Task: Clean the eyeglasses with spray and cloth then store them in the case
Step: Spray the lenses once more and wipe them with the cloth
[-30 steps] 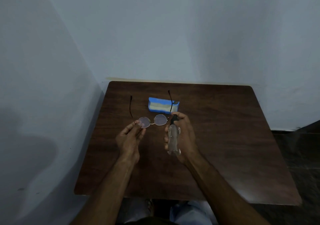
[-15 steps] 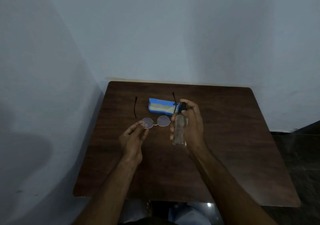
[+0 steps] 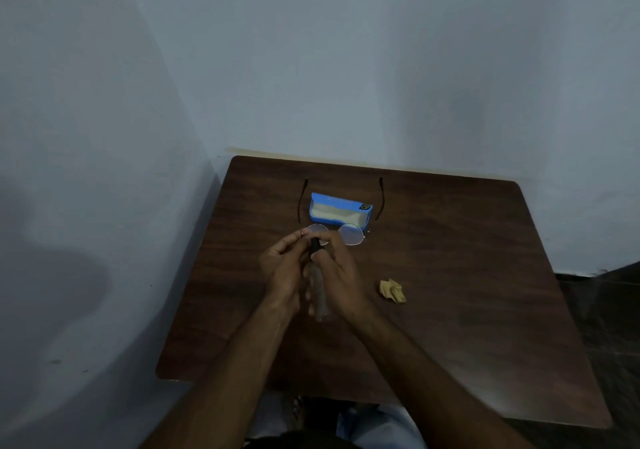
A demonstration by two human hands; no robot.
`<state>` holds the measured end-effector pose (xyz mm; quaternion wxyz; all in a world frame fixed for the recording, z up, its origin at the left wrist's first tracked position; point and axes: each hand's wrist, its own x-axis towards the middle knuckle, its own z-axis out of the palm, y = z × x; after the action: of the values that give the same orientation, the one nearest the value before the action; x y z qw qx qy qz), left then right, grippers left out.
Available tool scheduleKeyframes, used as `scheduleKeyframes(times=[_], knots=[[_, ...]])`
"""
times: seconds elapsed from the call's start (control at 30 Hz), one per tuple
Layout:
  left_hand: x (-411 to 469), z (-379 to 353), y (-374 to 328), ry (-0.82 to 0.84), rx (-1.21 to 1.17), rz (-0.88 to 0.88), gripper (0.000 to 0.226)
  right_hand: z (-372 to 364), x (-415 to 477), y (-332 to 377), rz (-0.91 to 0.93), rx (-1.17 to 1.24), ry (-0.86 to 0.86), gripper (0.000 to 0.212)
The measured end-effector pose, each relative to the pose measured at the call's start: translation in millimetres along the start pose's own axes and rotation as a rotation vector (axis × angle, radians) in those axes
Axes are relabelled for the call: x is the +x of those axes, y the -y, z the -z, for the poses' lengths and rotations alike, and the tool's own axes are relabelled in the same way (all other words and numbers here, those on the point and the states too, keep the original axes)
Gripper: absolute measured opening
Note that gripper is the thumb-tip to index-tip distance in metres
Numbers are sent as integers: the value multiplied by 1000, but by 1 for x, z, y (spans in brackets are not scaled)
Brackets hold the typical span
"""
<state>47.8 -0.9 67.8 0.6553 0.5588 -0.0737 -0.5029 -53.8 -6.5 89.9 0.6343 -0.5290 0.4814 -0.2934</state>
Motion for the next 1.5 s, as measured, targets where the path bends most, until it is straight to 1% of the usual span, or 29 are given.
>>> scheduleKeyframes(times=[0.07,0.1,0.17,0.2,0.23,0.3,0.33,0.37,0.5,0.63,0.77,0.87,0.97,1.03,1.1,1.17,1.23,1.33,1.4,1.43,1.5], knots=[[-1,2,0,9,7,-4,14,-3,8,-3,-83,26,-18,17],[-2,2,1,9,16,-1,12,-3,11,-3,-99,43,-49,17],[-3,4,1,15,16,8,13,-3,14,-5,-107,73,-92,36],[-3,4,2,17,3,11,15,-3,14,-3,-125,103,-86,40],[-3,4,3,15,-11,11,15,-2,12,-2,-128,121,-73,38],[-3,6,3,20,-18,16,16,-3,10,2,-129,140,-70,23],[-3,6,4,27,-5,19,17,-1,9,6,-117,151,-70,15],[-4,7,4,31,15,19,18,-1,7,10,-81,166,-73,13],[-4,8,5,10,26,9,17,0,-4,29,67,266,-25,27],[-3,8,8,-6,44,17,21,2,-4,45,90,386,-6,38],[0,6,13,-50,61,6,15,6,-2,57,120,507,50,36],[3,5,14,-71,118,0,15,9,1,61,130,533,57,36],[1,4,13,-64,110,1,10,11,2,60,132,493,55,34],[-1,5,11,-27,70,2,12,11,2,56,93,427,31,33],[-2,5,9,24,33,9,19,11,3,47,71,275,-3,31],[-1,5,7,37,21,24,18,12,3,35,132,20,-78,26],[3,4,9,32,8,50,19,14,3,23,167,-114,-126,26],[8,1,12,12,13,84,22,20,-5,7,159,-120,-120,34],[10,-1,13,-5,11,79,22,34,-17,-6,270,-142,-151,46],[11,-1,12,-10,-9,73,21,44,-22,-13,321,-178,-171,52],[12,-2,11,5,-58,61,21,67,-30,-27,347,-253,-281,50]])
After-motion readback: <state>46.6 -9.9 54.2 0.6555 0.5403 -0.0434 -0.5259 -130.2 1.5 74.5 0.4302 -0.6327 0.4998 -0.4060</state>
